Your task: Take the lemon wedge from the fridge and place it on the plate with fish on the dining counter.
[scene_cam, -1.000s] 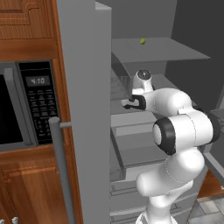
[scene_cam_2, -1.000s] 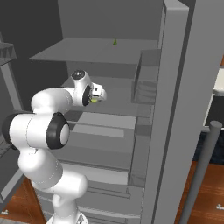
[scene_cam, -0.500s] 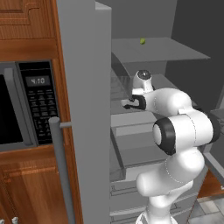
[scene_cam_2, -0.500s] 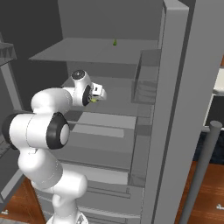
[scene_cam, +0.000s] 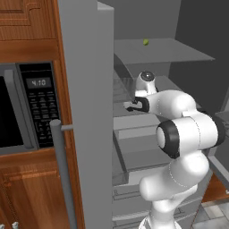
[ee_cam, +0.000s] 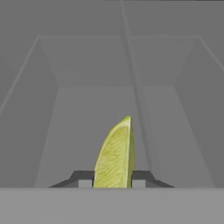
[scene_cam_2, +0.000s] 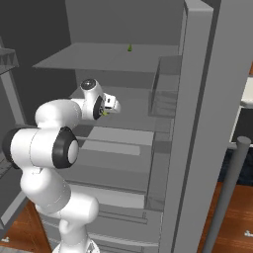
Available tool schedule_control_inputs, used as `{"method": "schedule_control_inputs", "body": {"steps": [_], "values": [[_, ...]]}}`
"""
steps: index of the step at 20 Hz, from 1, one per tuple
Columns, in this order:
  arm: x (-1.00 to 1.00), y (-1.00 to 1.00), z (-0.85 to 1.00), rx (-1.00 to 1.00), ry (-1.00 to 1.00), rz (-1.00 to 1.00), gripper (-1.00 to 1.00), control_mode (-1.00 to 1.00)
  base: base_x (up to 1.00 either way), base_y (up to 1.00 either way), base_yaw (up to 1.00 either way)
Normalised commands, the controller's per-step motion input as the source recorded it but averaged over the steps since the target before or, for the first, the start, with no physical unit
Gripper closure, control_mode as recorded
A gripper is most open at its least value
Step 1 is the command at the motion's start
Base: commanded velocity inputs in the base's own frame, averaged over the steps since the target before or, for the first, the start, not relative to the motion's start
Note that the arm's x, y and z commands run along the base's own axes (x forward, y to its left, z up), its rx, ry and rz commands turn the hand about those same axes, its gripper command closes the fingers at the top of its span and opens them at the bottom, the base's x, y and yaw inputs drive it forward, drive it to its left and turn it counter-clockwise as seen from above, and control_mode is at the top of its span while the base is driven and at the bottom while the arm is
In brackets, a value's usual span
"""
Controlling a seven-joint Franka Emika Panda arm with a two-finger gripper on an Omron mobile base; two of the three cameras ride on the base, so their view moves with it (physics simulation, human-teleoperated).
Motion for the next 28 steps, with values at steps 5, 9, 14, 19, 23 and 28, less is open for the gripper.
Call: {"method": "schedule_control_inputs", "body": {"steps": [5,9,14,19,23,28], "values": [[-0.15,0.00,0.16,0.00,-0.06,0.00,1.00,-1.00,0.00,0.00,0.00],[-0.53,0.00,0.77,0.00,-0.13,0.00,1.00,-1.00,0.00,0.00,0.00],[-0.97,0.00,0.78,0.00,-0.02,-0.01,1.00,-1.00,0.00,0.00,0.00],[-1.00,0.00,0.56,0.00,0.14,-0.04,1.00,-1.00,0.00,0.00,0.00],[-1.00,0.00,0.47,0.01,0.26,-0.08,1.00,-1.00,0.00,0.00,0.00],[-1.00,0.00,0.02,0.00,0.30,-0.06,1.00,-1.00,0.00,0.00,0.00]]}}
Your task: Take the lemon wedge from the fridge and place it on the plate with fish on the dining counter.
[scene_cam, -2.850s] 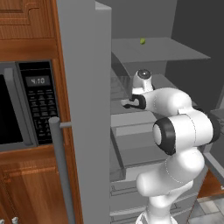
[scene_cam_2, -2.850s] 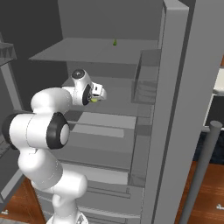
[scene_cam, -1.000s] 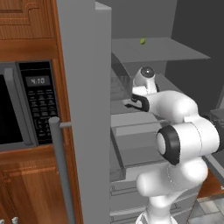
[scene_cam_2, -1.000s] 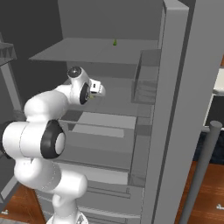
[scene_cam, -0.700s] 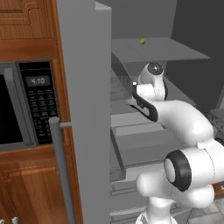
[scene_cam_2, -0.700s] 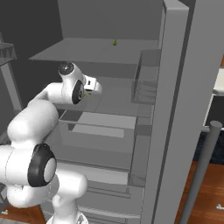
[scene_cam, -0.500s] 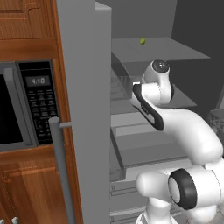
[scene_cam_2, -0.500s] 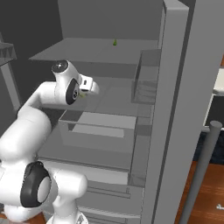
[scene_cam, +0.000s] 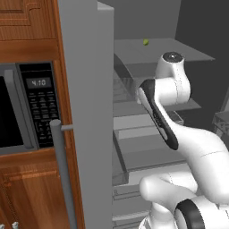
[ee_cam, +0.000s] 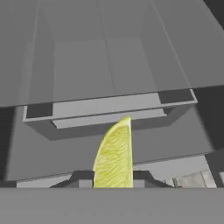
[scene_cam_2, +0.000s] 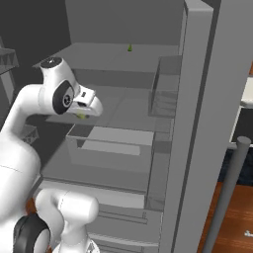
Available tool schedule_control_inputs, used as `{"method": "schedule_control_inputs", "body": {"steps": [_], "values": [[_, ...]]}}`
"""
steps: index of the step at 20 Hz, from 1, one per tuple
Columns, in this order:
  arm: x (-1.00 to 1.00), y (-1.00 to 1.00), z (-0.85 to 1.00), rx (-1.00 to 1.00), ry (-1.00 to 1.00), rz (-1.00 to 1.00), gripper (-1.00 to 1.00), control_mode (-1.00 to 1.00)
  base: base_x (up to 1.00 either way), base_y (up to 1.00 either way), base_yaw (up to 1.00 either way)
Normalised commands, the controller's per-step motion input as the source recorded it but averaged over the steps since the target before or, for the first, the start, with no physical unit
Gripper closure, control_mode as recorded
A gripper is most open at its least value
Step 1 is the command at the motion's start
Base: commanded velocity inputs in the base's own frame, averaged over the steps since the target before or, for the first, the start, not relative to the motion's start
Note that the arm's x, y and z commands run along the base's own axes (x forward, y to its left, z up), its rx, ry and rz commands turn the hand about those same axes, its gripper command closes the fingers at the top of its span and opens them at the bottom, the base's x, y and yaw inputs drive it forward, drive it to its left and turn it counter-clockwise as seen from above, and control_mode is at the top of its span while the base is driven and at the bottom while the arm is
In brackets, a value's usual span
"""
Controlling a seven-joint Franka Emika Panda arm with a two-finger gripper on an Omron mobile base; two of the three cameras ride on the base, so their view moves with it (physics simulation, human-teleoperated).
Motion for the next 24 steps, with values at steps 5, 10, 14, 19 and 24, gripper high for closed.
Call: {"method": "schedule_control_inputs", "body": {"steps": [5,10,14,19,24], "values": [[-1.00,-0.13,-0.09,0.00,0.07,-0.01,1.00,-1.00,0.00,0.00,0.00],[-0.90,-0.04,0.01,-0.01,-0.38,0.00,1.00,-1.00,0.00,0.00,0.00],[-0.45,-0.02,0.00,-0.01,-0.33,0.00,1.00,-1.00,0.00,0.00,0.00],[-0.21,0.00,0.02,-0.01,-0.23,0.00,1.00,-1.00,0.00,0.00,0.00],[0.00,0.00,0.00,0.00,0.00,0.00,1.00,-1.00,0.00,0.00,0.00]]}}
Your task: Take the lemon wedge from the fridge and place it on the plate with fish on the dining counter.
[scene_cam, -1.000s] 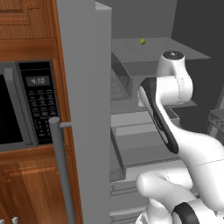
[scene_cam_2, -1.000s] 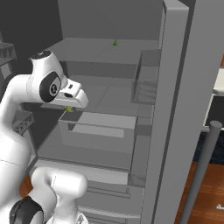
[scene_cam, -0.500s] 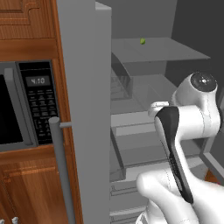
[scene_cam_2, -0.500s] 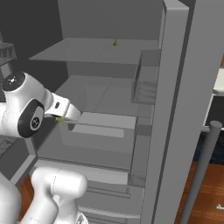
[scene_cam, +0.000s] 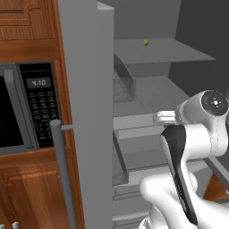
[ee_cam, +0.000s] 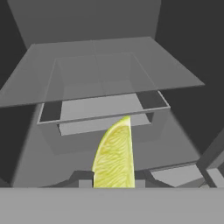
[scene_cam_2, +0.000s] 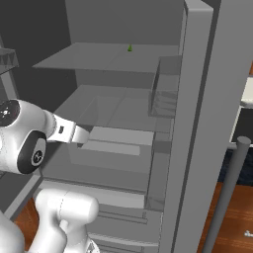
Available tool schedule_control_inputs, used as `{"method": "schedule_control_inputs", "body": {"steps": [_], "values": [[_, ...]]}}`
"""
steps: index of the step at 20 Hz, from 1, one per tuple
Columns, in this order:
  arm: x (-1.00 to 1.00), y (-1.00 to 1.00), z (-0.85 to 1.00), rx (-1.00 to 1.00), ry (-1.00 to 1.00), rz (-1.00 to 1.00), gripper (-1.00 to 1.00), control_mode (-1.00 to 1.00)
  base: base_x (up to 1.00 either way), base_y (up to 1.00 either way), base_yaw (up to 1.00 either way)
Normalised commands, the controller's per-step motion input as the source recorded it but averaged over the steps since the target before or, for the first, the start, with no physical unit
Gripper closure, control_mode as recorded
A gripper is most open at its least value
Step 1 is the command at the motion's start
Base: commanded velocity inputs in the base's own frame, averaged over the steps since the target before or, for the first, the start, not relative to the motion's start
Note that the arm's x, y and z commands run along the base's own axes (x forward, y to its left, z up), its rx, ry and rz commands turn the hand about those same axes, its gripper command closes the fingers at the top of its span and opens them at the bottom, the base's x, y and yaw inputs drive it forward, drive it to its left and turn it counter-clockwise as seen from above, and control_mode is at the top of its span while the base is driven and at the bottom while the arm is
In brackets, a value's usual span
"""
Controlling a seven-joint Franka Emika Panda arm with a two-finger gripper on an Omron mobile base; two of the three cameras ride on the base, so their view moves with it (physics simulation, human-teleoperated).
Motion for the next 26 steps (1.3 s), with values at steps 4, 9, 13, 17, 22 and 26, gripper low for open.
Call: {"method": "schedule_control_inputs", "body": {"steps": [4,9,13,17,22,26], "values": [[0.00,0.00,0.00,0.00,0.00,0.00,1.00,-1.00,0.00,0.00,0.00],[0.00,0.00,0.00,0.00,0.00,0.00,1.00,-1.00,0.00,0.00,0.00],[-0.42,0.00,-0.04,0.00,0.00,0.02,1.00,-1.00,0.00,0.00,0.00],[-0.78,0.00,-0.07,0.00,-0.04,0.18,1.00,-1.00,0.00,0.00,0.00],[-0.11,0.00,0.00,0.00,-0.02,0.02,1.00,-1.00,0.00,0.00,0.00],[0.34,-0.09,-0.01,0.00,-0.06,0.00,1.00,-1.00,0.00,0.00,0.00]]}}
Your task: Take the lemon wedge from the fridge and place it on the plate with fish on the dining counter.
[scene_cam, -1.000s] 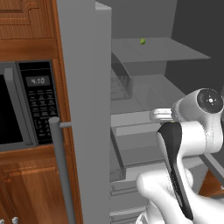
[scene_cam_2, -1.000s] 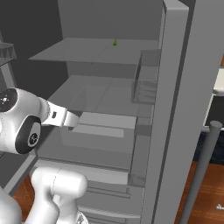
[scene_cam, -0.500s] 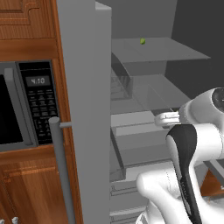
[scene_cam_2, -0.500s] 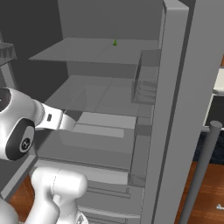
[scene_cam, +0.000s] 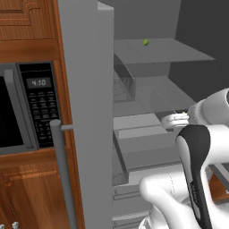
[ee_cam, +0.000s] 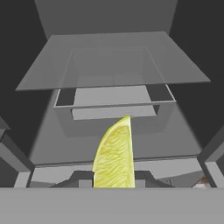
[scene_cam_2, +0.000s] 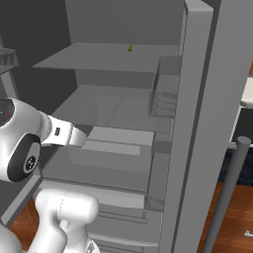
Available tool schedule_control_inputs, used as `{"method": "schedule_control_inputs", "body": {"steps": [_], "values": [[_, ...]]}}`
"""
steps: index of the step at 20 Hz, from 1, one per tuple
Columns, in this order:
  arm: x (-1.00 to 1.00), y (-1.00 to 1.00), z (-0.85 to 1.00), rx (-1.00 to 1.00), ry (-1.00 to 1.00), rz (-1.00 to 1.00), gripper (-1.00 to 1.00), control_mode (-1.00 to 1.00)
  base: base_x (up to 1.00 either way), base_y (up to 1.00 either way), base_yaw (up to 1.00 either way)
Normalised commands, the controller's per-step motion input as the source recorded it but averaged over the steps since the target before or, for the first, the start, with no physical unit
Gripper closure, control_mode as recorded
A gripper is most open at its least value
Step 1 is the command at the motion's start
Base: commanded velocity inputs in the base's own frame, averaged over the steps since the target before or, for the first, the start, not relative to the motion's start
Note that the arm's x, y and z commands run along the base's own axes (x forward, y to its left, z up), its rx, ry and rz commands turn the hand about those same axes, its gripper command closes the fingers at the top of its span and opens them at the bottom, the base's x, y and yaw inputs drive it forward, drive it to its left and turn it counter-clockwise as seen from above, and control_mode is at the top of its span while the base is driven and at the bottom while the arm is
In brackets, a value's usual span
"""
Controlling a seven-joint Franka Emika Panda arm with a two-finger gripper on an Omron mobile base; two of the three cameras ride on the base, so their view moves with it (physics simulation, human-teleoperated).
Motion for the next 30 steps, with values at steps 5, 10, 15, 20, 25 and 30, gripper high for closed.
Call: {"method": "schedule_control_inputs", "body": {"steps": [5,10,15,20,25,30], "values": [[0.05,-0.01,0.00,0.00,-0.02,0.00,1.00,-1.00,0.00,0.00,0.00],[0.00,0.00,0.00,0.00,0.00,0.00,1.00,-1.00,0.00,0.00,0.00],[-0.02,0.00,0.00,0.00,0.00,0.00,1.00,-1.00,0.00,0.00,0.00],[-0.08,0.00,-0.01,0.00,0.00,0.00,1.00,1.00,-0.73,0.00,0.07],[0.00,0.00,0.00,0.00,0.00,0.00,1.00,1.00,-1.00,0.00,0.06],[0.00,0.00,0.00,0.00,0.00,0.00,1.00,1.00,-1.00,-0.11,0.16]]}}
